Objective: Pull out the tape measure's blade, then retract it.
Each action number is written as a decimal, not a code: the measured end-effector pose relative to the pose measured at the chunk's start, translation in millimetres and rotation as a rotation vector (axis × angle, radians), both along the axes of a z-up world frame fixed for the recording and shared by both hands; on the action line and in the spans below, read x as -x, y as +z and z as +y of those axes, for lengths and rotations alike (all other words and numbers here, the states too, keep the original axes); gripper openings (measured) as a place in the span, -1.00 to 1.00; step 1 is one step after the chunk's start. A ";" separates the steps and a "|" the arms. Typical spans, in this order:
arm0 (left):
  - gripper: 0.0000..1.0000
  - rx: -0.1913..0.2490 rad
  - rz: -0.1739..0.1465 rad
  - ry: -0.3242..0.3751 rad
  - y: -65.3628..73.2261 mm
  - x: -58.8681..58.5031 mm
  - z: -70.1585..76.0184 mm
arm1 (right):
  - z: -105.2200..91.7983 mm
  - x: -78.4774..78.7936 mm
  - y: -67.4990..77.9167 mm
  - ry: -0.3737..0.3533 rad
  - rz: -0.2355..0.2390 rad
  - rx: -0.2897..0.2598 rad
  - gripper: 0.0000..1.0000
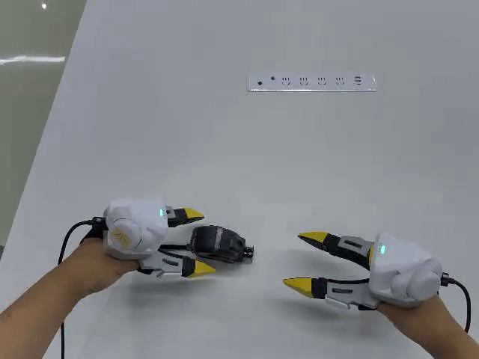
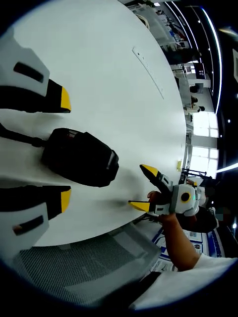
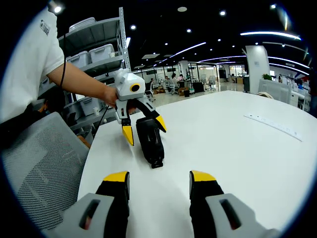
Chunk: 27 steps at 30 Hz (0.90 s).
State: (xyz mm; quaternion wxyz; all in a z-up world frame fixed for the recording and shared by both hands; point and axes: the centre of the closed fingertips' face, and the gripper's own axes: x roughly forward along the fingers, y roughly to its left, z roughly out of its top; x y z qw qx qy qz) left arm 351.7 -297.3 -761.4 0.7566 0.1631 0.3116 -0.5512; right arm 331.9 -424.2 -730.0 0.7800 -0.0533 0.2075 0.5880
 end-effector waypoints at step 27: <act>-0.31 0.006 0.025 -0.045 -6.2 2.6 -6.4 | -2.4 0.0 -8.0 -0.014 0.023 -0.003 -0.09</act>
